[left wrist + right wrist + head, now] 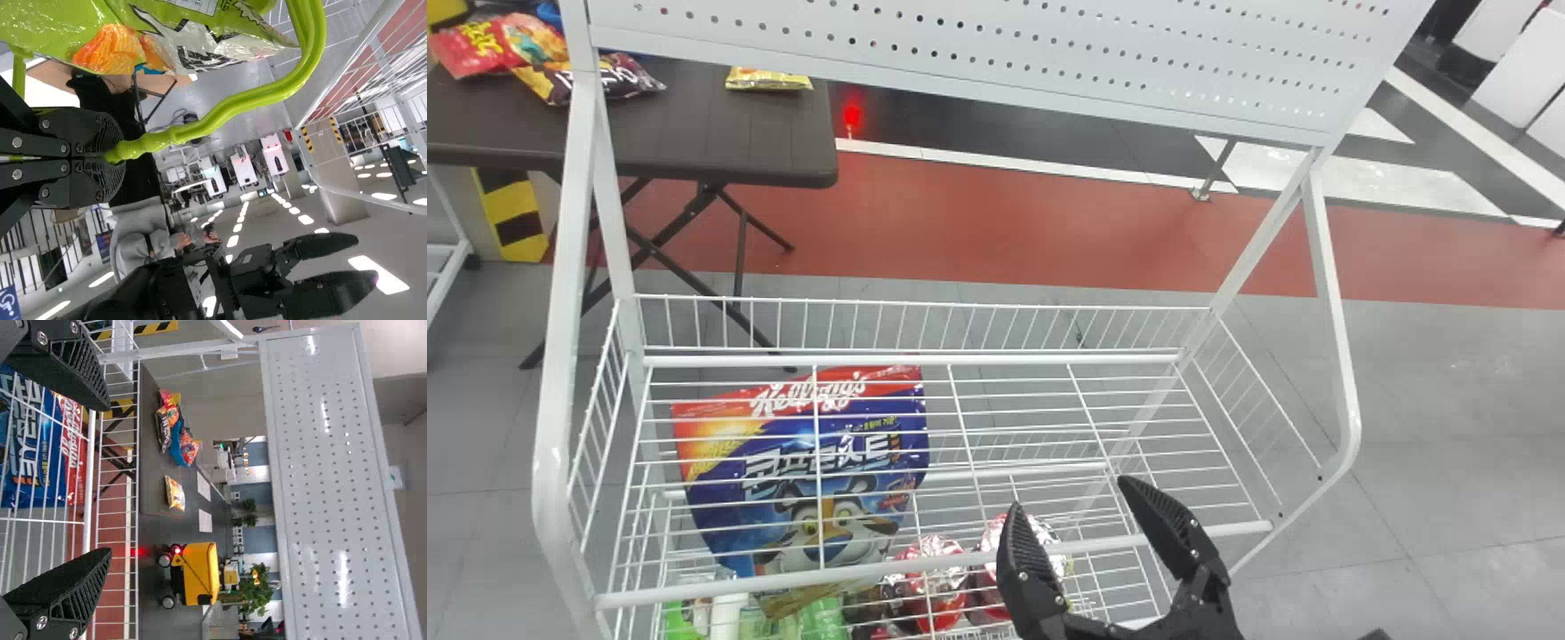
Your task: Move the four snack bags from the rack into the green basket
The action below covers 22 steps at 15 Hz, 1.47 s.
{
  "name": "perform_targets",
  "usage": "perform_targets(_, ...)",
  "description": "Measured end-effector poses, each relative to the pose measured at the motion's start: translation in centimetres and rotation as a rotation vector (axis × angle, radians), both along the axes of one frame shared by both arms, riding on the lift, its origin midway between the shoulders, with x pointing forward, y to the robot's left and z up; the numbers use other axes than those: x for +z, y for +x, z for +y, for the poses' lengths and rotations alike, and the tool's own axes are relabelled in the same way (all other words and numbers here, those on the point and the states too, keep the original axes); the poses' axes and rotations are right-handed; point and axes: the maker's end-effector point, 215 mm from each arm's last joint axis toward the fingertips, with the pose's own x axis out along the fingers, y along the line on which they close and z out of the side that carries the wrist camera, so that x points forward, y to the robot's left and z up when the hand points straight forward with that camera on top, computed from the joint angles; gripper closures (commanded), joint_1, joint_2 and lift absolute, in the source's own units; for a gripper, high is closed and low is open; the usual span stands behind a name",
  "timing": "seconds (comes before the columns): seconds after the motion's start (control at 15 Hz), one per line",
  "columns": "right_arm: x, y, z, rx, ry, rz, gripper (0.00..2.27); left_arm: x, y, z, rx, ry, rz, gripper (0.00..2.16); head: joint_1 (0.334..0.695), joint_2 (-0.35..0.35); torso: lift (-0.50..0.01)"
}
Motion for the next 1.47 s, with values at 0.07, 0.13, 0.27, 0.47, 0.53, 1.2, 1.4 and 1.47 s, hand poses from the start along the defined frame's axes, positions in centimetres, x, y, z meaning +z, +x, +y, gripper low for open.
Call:
perform_targets(0.07, -0.6, -0.1, -0.4, -0.011, 0.0, 0.017, 0.05, 0.0, 0.0, 0.0, 0.001, -0.002, -0.002, 1.93, 0.695, -0.35, 0.0)
perform_targets(0.13, -0.8, -0.2, -1.0, -0.022, 0.0, 0.026, 0.05, 0.0, 0.1, 0.0, 0.002, -0.004, -0.003, 1.93, 0.695, -0.35, 0.0)
perform_targets(0.27, -0.5, -0.4, -1.8, -0.036, 0.004, 0.023, 0.06, -0.1, 0.1, 0.0, 0.002, -0.005, -0.004, 1.93, 0.695, -0.35, 0.0)
perform_targets(0.47, 0.0, -0.5, -2.0, -0.038, 0.006, 0.017, 0.06, 0.1, 0.0, -0.1, 0.0, -0.012, -0.004, 1.93, 0.695, -0.35, 0.0)
perform_targets(0.53, 0.1, -0.5, -2.0, -0.038, 0.006, 0.016, 0.06, 0.1, 0.0, 0.0, 0.0, -0.013, -0.004, 1.93, 0.695, -0.35, 0.0)
perform_targets(1.2, 0.2, -0.8, -2.0, -0.035, 0.005, 0.009, 0.06, 0.1, -0.2, 0.1, -0.001, -0.012, -0.002, 1.93, 0.695, -0.35, 0.0)
perform_targets(1.4, 0.3, -0.9, -2.1, -0.037, 0.006, 0.009, 0.06, 0.2, -0.3, 0.1, 0.0, -0.012, -0.002, 1.93, 0.695, -0.35, 0.0)
perform_targets(1.47, 0.3, -0.9, -2.2, -0.039, 0.007, 0.009, 0.06, 0.2, -0.3, 0.1, 0.0, -0.012, -0.002, 1.93, 0.695, -0.35, 0.0)
